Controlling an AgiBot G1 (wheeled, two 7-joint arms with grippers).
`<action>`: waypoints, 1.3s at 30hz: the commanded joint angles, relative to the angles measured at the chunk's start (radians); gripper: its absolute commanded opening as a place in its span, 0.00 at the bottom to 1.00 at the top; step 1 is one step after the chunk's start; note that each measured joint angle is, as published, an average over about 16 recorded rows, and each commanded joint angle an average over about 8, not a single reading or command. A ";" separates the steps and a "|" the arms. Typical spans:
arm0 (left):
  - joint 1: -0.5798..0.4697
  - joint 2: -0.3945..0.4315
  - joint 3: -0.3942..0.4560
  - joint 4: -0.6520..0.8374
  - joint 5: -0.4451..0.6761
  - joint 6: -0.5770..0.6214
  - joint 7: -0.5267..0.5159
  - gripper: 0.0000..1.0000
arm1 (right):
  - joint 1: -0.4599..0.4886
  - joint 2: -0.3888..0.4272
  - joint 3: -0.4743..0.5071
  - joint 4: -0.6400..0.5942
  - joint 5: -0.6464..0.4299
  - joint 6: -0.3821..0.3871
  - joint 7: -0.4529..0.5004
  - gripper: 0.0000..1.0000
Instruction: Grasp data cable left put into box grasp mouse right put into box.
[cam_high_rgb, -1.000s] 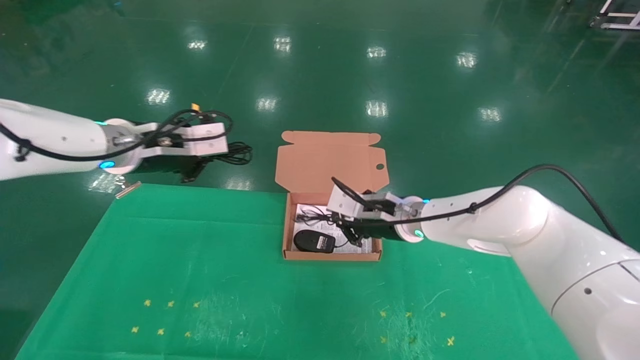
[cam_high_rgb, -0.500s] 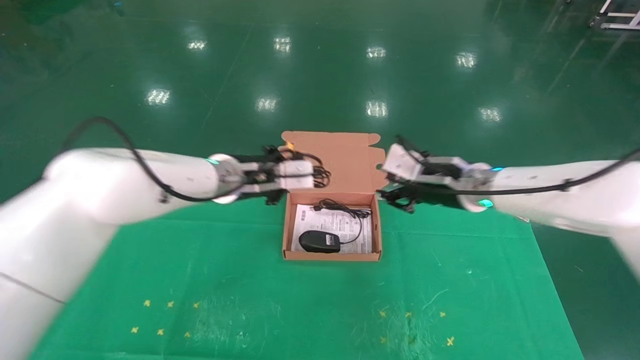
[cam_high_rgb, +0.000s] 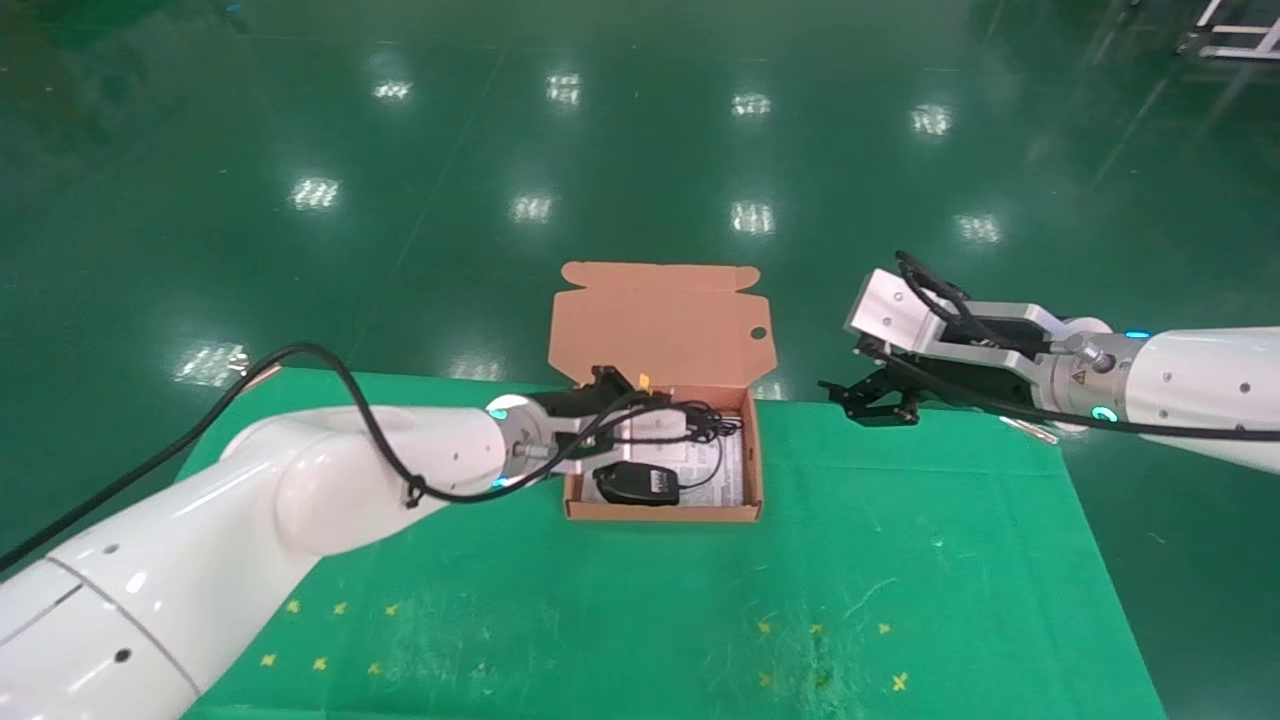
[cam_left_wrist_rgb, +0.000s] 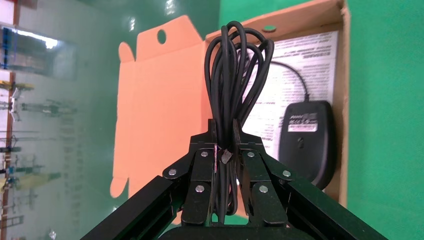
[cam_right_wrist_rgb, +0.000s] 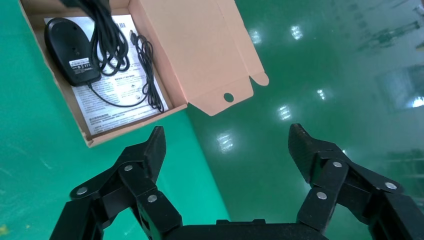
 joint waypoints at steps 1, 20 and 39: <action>-0.001 0.001 0.046 0.003 -0.036 -0.022 0.003 0.06 | -0.009 0.026 -0.001 0.053 -0.024 -0.002 0.052 1.00; -0.012 -0.029 0.104 -0.021 -0.110 -0.047 -0.015 1.00 | -0.021 0.057 -0.001 0.125 -0.052 -0.004 0.094 1.00; -0.141 -0.112 0.038 -0.047 -0.115 -0.028 -0.091 1.00 | 0.102 0.029 0.034 0.110 -0.104 -0.038 0.024 1.00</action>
